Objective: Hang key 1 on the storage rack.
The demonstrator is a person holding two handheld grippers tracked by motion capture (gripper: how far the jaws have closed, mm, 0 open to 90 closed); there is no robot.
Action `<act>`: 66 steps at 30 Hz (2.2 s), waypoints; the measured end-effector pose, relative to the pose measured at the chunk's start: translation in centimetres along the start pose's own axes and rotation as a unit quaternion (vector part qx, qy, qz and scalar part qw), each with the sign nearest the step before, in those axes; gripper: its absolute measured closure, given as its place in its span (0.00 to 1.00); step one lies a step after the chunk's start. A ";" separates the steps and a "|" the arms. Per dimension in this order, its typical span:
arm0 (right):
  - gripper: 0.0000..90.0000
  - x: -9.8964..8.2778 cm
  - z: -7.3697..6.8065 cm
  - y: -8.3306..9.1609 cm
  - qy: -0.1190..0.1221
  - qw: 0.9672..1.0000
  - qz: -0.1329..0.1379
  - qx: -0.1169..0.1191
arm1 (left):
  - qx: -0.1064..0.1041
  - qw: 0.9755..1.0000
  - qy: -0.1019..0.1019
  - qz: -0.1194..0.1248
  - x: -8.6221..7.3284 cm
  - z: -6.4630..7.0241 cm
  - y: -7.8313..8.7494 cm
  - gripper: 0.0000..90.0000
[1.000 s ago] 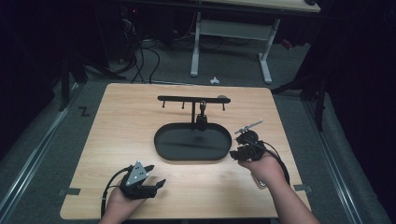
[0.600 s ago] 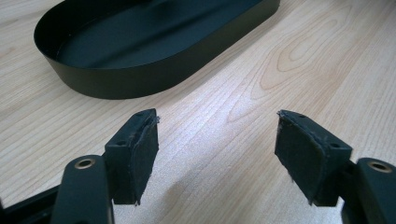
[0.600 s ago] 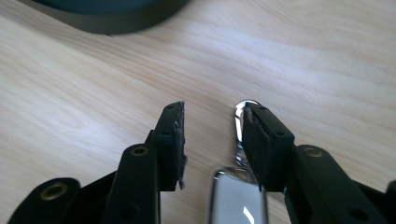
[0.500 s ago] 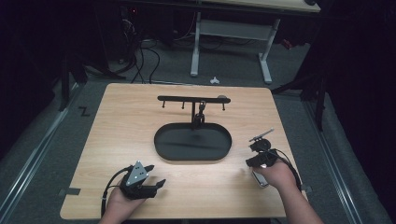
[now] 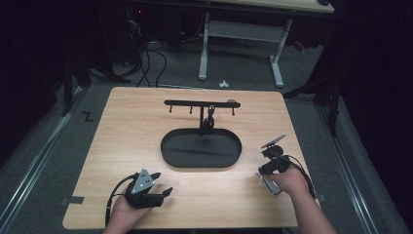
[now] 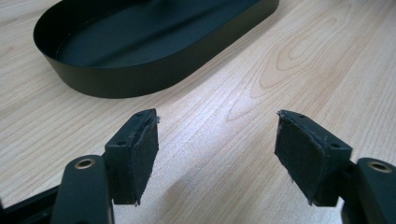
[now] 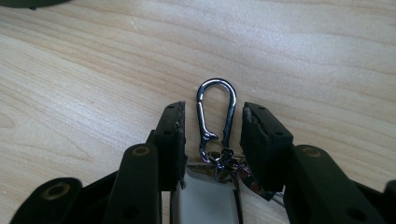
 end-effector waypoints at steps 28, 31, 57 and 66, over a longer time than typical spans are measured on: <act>0.83 -0.9 -0.5 -0.3 0.024 1.000 -0.014 -0.009 | -0.003 1.000 -0.002 -0.002 0.0 0.1 -0.1 0.34; 0.91 -0.9 -0.7 -0.3 0.032 0.999 -0.010 -0.020 | -0.003 1.000 -0.002 -0.003 0.0 0.1 -0.1 0.34; 0.92 -0.2 -0.6 -0.5 0.029 0.999 -0.013 -0.007 | -0.005 1.000 -0.003 -0.002 0.0 0.1 -0.1 0.34; 0.93 -0.3 -0.9 0.7 0.029 0.999 0.003 0.014 | -0.007 1.000 -0.002 -0.003 0.0 0.1 -0.1 0.34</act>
Point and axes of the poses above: each handheld gripper's, and its own axes: y roughly backward along the jaws, x roughly out of its top, z roughly to its right, the point moved 2 cm from there along -y, roughly forward along the jaws, and after that the axes turned 5 degrees about x, right-handed, at the moved point
